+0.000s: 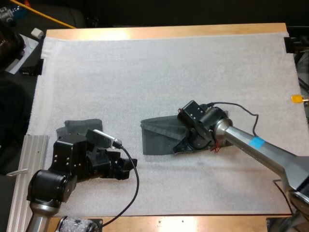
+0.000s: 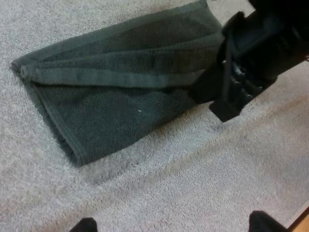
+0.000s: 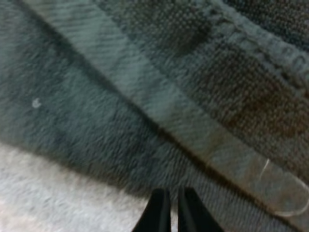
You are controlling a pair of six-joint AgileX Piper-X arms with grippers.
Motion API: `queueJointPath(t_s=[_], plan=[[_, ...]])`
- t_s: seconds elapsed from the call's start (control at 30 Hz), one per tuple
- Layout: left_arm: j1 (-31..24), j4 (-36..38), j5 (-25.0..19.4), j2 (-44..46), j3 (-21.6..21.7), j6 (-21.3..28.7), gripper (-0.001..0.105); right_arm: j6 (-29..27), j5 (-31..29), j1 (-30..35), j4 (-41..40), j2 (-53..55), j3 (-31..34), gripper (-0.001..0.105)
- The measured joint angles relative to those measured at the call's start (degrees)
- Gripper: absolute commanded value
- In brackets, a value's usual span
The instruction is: Pick towel from pile, fold and stack
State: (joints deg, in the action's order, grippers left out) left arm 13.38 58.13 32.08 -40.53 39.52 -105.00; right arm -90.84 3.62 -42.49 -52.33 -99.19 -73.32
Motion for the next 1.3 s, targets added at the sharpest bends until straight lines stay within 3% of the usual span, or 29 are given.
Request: queueJointPath(t_s=[0.53, 0.97, 1.13, 1.3], plan=[[0.0, 0.0, 0.0, 0.0, 0.0, 0.0, 0.061, 3.45, -3.3, 2.1, 6.56, -5.27, -0.2, 0.0], [0.0, 0.36, 0.0, 0.0, 0.0, 0.0, 0.061, 11.94, -14.3, 2.69, 21.3, -5.72, -3.91, 0.0], [0.0, 0.46, 0.0, 0.0, 0.0, 0.0, 0.06, 11.76, -18.4, 3.53, 23.59, -5.32, -7.77, 0.0], [0.0, 0.46, 0.0, 0.0, 0.0, 0.0, 0.06, 10.5, -18.63, 3.51, 23.13, -3.96, -7.8, 0.005]])
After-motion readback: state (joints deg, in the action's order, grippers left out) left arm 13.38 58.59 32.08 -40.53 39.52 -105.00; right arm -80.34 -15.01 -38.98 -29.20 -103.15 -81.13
